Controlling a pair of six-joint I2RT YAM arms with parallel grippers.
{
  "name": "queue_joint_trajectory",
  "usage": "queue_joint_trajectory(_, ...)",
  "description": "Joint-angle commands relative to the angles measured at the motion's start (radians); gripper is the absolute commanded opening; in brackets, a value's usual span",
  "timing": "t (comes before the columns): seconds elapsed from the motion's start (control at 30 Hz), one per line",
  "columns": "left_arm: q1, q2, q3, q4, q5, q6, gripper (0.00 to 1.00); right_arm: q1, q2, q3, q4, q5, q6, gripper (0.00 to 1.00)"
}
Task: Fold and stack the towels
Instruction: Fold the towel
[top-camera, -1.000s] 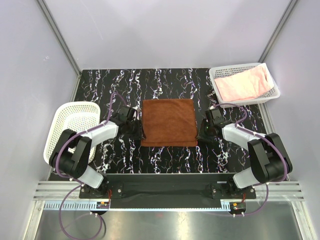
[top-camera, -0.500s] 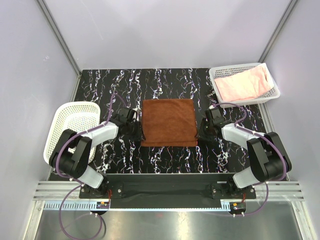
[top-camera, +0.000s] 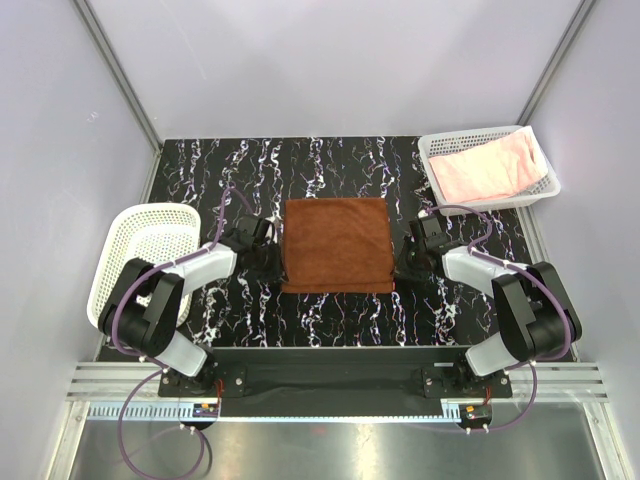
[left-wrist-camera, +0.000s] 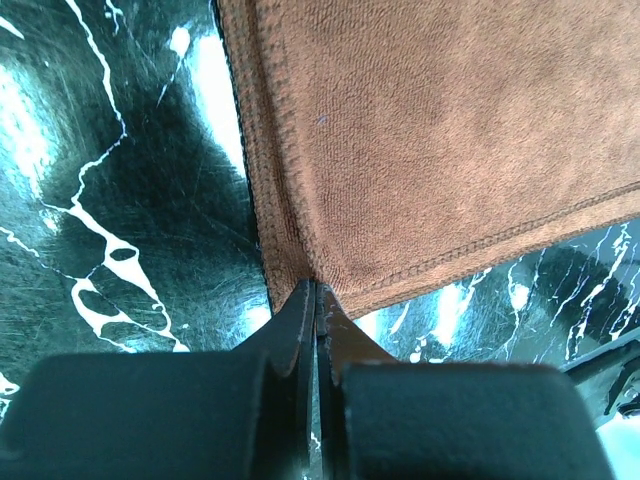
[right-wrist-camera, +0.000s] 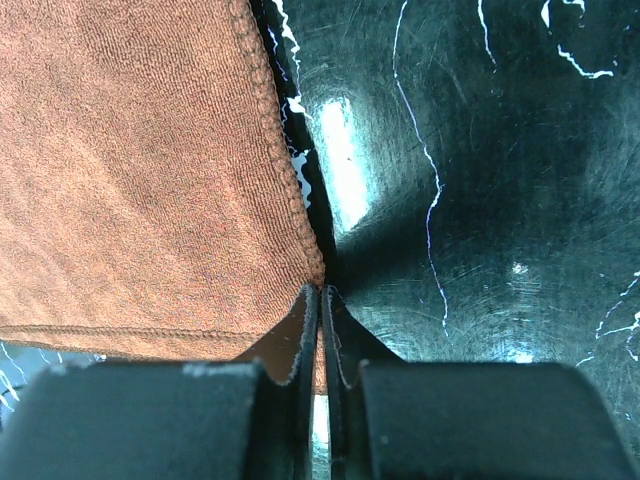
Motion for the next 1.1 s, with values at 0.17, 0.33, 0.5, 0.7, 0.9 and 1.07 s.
queue_joint_trajectory(0.17, -0.004, -0.013, 0.060, -0.008, 0.022, 0.004, 0.00, 0.004, -0.029, 0.036, -0.053, 0.020, -0.022, 0.02)
queue_joint_trajectory(0.33, -0.004, -0.024, 0.089, -0.044, 0.005, 0.013, 0.00, 0.004, -0.040, 0.049, -0.067, 0.017, -0.023, 0.00)
queue_joint_trajectory(0.5, -0.004, -0.030, 0.098, -0.060, 0.012, 0.013, 0.00, 0.004, -0.055, 0.056, -0.079, 0.016, -0.025, 0.00)
queue_joint_trajectory(0.7, -0.006, -0.037, 0.107, -0.075, 0.022, 0.008, 0.00, 0.004, -0.070, 0.073, -0.098, -0.004, -0.028, 0.00)
queue_joint_trajectory(0.9, -0.002, -0.051, 0.184, -0.167, 0.064, 0.010, 0.00, 0.004, -0.084, 0.144, -0.172, -0.053, -0.043, 0.00)
queue_joint_trajectory(1.07, -0.006, -0.116, 0.120, -0.210, 0.079, 0.031, 0.00, 0.004, -0.156, 0.049, -0.113, -0.199, 0.047, 0.00)
